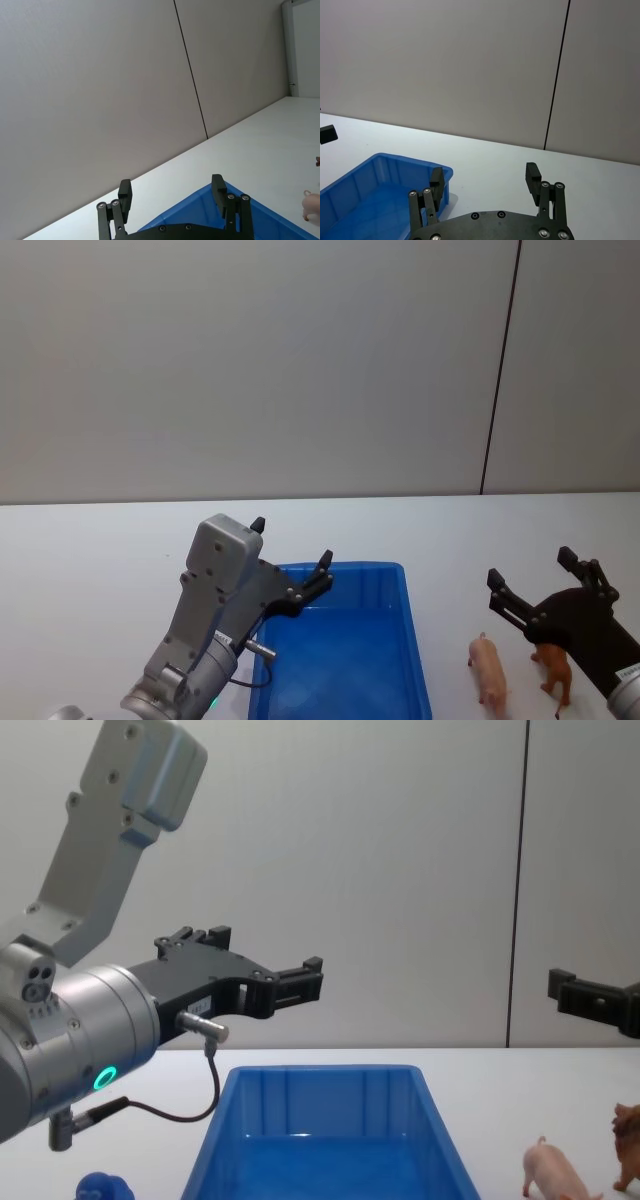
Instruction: Pick up the two dolls from the table and place them into the box.
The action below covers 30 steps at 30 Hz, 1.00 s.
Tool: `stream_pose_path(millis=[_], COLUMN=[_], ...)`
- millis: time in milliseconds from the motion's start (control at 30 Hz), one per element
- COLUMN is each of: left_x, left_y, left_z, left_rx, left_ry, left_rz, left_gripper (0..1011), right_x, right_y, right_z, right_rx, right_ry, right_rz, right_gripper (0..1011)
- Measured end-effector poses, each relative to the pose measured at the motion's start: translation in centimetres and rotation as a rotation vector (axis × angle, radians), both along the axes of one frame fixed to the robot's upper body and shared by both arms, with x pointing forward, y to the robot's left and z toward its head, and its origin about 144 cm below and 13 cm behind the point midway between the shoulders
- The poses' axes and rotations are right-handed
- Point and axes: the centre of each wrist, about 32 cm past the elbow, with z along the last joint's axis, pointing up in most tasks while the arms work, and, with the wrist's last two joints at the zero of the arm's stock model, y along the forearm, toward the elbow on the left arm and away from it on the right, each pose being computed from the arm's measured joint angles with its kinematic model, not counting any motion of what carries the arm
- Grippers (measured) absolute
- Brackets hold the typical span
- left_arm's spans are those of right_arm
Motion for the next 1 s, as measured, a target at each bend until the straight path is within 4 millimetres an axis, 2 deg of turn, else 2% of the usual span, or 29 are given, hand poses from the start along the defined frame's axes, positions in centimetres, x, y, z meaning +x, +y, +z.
stream_pose_path(millis=[767, 1000], left_x=[0.00, 0.00], left_y=[0.00, 0.00], left_z=[0.00, 0.00], left_rx=[0.000, 0.000], left_ry=[0.000, 0.000], left_rz=[0.000, 0.000], left_gripper=[1001, 1001], right_x=[0.01, 0.07], right_y=[-0.03, -0.78], right_z=[-0.01, -0.10], right_rx=[-0.001, -0.009], right_ry=[0.000, 0.011], right_rz=[0.000, 0.001], right_gripper=[1001, 1001])
